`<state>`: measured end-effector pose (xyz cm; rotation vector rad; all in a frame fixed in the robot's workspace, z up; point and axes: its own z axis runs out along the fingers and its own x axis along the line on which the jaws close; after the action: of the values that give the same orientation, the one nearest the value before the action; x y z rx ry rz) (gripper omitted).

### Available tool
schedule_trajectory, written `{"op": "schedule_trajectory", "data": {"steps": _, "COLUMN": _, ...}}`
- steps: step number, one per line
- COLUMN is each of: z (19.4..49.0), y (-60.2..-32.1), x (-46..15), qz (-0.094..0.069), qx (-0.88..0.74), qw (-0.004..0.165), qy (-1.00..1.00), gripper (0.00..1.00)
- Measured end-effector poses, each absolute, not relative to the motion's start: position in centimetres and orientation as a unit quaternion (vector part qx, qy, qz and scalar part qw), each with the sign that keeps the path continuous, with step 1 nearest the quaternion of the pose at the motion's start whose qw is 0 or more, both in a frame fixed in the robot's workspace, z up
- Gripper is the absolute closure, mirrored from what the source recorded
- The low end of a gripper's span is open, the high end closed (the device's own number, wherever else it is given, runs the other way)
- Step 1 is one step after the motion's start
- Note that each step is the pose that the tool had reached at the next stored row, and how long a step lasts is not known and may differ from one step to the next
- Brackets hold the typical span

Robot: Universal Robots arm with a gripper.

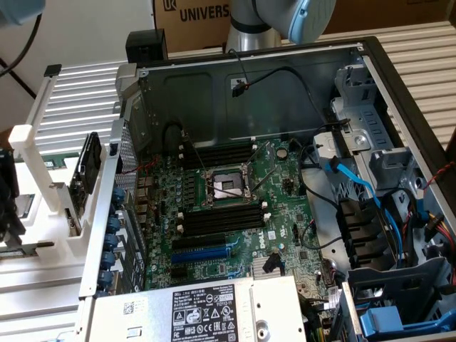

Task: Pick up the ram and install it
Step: 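Pick up the ram and move it above insertion slot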

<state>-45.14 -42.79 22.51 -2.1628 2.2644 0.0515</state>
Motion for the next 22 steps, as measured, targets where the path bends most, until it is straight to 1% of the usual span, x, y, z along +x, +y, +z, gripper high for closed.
{"op": "schedule_trajectory", "data": {"steps": 7, "z": 21.3, "y": -42.7, "x": -45.1, "qz": 0.017, "qx": -0.691, "qw": 0.005, "qy": 0.723, "gripper": 0.76}}
{"op": "schedule_trajectory", "data": {"steps": 22, "z": 20.0, "y": -42.3, "x": -45.2, "qz": 0.017, "qx": -0.696, "qw": 0.005, "qy": 0.718, "gripper": 0.76}}
